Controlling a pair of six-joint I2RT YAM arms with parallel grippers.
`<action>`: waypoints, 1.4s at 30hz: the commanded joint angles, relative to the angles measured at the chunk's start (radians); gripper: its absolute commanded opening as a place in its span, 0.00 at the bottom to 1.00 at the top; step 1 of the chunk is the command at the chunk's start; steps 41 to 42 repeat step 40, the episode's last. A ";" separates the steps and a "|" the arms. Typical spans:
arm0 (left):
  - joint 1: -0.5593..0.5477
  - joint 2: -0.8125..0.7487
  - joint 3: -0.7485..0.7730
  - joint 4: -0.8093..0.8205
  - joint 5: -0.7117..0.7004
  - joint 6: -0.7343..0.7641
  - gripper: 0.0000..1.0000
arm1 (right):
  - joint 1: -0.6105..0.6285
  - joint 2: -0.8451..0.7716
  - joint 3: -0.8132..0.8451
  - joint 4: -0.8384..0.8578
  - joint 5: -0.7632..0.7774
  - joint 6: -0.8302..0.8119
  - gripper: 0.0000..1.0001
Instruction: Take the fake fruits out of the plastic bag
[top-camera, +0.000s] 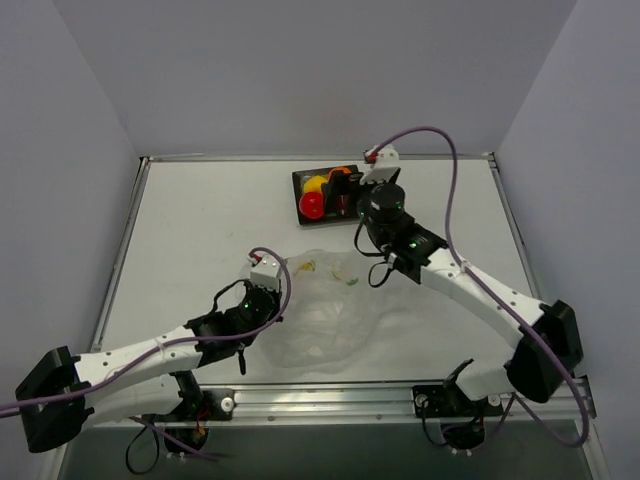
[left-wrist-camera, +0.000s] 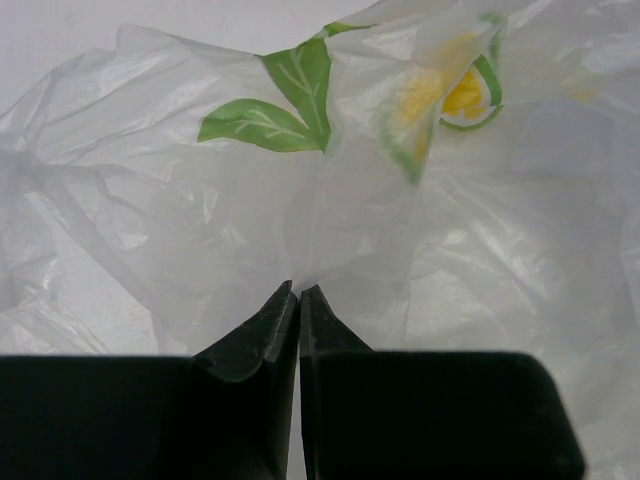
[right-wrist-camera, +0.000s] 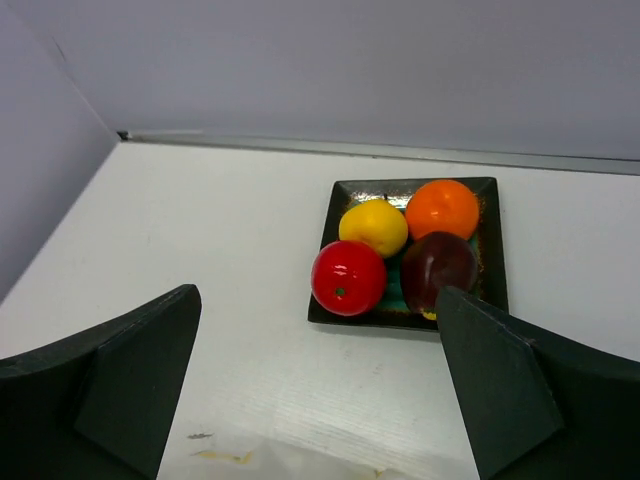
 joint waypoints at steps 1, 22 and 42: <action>0.001 0.068 0.089 0.076 -0.013 0.047 0.02 | -0.005 -0.198 -0.137 0.006 0.046 0.089 1.00; 0.005 -0.151 0.511 -0.398 -0.079 0.041 0.94 | -0.005 -0.929 -0.342 -0.402 0.255 0.240 1.00; 0.007 -0.375 0.635 -0.748 -0.367 0.109 0.94 | -0.005 -1.034 -0.308 -0.503 0.405 0.292 1.00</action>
